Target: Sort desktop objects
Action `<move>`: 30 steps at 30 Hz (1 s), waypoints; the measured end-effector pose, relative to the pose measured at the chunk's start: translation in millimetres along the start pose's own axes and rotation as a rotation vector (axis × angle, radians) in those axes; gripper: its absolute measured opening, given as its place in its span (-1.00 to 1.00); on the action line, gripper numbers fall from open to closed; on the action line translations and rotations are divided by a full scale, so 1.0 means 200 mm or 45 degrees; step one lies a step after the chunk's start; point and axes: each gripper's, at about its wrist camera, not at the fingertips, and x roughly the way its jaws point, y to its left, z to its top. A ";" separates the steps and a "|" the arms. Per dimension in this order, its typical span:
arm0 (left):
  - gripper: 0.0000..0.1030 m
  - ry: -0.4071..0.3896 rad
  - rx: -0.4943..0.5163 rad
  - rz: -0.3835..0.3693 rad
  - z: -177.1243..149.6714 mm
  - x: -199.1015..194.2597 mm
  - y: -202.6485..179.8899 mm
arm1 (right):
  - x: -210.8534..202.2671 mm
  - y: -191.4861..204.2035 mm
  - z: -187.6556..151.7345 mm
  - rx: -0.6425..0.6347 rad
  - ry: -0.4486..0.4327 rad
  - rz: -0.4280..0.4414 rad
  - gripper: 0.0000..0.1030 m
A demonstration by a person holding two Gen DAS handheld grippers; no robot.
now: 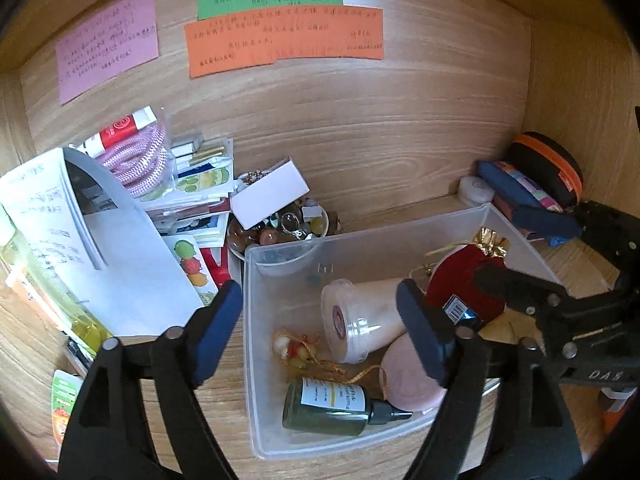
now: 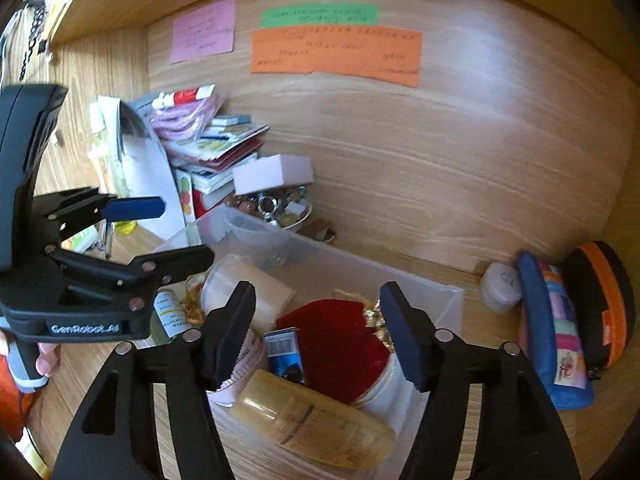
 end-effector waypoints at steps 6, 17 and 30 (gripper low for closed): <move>0.81 -0.030 0.021 0.025 0.00 -0.11 -0.02 | -0.10 -0.01 0.03 -0.007 -0.034 -0.072 0.60; 0.94 -0.213 0.084 0.135 -0.07 -0.46 -0.17 | -0.34 0.02 -0.02 -0.032 -0.082 -0.132 0.91; 0.98 -0.281 0.032 0.209 -0.21 -0.72 -0.25 | -0.62 0.04 -0.18 0.017 -0.136 -0.210 0.99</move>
